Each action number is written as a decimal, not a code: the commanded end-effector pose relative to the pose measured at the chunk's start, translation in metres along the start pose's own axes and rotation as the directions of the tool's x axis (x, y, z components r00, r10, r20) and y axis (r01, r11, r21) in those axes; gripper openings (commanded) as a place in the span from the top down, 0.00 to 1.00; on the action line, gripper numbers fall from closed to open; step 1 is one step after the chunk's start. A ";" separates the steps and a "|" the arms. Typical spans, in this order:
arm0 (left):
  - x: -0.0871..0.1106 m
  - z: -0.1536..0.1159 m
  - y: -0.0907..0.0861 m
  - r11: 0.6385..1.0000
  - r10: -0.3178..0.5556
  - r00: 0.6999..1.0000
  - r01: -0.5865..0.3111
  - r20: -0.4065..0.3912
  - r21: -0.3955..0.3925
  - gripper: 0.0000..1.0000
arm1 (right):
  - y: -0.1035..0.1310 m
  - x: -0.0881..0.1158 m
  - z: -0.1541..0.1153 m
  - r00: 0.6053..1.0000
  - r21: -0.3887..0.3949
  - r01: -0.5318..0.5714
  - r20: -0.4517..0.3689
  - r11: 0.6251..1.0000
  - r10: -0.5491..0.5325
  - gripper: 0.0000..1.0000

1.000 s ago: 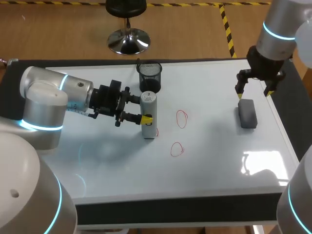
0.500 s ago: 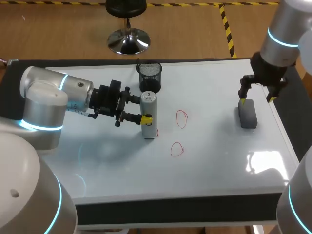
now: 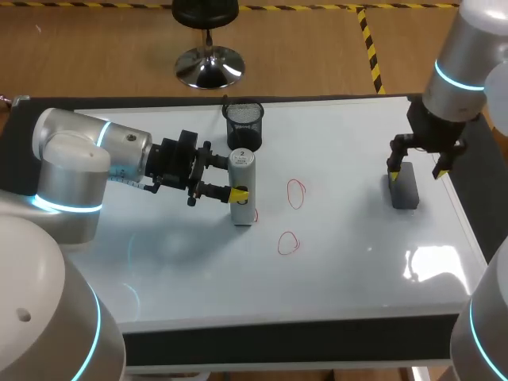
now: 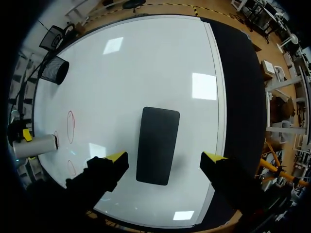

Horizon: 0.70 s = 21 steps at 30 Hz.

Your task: Pick up the inspection probe, press it on each red-marked spot on the whiteboard one by one, put down the probe, pick up the eraser, and wipe off all the red marks.

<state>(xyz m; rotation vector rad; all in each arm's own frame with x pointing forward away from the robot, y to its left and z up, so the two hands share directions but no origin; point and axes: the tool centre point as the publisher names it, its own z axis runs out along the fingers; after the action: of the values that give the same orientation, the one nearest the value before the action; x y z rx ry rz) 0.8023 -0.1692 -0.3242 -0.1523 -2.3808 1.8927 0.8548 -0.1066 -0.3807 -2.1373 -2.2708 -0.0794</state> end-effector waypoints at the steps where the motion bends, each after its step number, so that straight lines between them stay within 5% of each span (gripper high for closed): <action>1: 0.004 0.004 0.020 1.000 -0.001 1.000 0.001 0.002 0.001 1.00 | -0.011 0.009 0.002 1.000 -0.013 0.005 0.010 1.000 -0.005 0.00; 21: 0.004 0.004 0.020 1.000 -0.001 1.000 0.001 0.002 0.001 1.00 | -0.018 0.030 0.018 0.999 -0.022 0.014 0.046 1.000 -0.013 0.00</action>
<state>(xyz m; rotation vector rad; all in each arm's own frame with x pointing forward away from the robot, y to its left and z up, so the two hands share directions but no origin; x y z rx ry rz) 0.8023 -0.1692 -0.3242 -0.1523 -2.3808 1.8926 0.8307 -0.0798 -0.3935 -2.1558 -2.3206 -0.0676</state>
